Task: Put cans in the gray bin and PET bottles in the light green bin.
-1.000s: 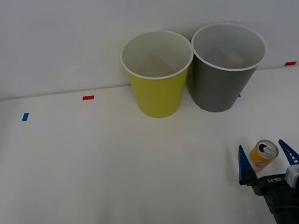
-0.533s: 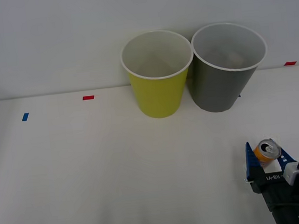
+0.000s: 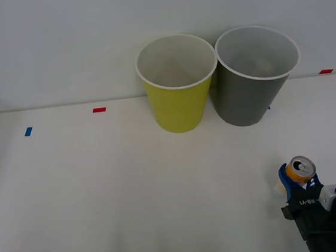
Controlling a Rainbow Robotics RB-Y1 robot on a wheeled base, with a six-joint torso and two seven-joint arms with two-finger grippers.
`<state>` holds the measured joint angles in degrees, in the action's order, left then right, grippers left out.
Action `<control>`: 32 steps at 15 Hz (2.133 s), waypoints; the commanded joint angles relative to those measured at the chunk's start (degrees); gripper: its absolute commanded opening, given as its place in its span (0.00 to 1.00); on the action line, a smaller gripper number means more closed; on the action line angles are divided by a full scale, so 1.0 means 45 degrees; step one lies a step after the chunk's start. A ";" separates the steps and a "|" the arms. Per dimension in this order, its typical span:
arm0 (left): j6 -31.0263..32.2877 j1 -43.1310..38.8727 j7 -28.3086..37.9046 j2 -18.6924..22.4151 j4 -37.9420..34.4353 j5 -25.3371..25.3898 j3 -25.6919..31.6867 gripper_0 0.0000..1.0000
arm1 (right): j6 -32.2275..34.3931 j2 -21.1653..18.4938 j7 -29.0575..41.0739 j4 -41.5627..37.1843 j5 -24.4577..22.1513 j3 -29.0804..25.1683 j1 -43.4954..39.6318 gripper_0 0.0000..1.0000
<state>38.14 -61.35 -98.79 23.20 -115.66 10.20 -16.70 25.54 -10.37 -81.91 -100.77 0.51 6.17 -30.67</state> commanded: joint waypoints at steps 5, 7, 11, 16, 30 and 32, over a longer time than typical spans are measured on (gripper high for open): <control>0.0000 0.0000 0.0000 0.0000 0.0000 0.0000 0.0000 1.00 | -0.4503 -0.0255 -0.0197 -0.4482 0.0044 0.0464 -0.1251 0.00; 0.0000 0.0000 0.0000 0.0000 0.0000 0.0000 0.0000 1.00 | -0.5499 -0.0372 -0.0118 -0.5791 0.0141 0.0601 -0.1427 0.00; 0.0000 0.0000 0.0000 0.0000 0.0000 0.0000 0.0000 1.00 | -0.8410 -0.0978 0.0155 -0.8369 0.0180 0.0757 -0.0919 0.00; 0.0000 0.0000 0.0000 0.0000 0.0000 0.0000 0.0000 1.00 | -1.1261 -0.1837 0.3573 -0.9443 -0.2261 0.1343 0.1405 0.00; 0.0000 0.0000 0.0000 0.0000 0.0000 0.0000 0.0000 1.00 | -1.8527 -0.2560 0.5682 -1.0941 -0.0210 0.0132 0.6854 0.00; 0.0000 0.0000 0.0000 0.0000 0.0000 0.0000 0.0000 1.00 | -1.8683 -0.2345 0.5350 -1.0941 0.0532 -0.0375 0.7382 0.00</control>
<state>38.14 -61.35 -98.79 23.20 -115.66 10.20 -16.70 -58.08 -21.43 -57.03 -150.01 1.63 5.46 1.43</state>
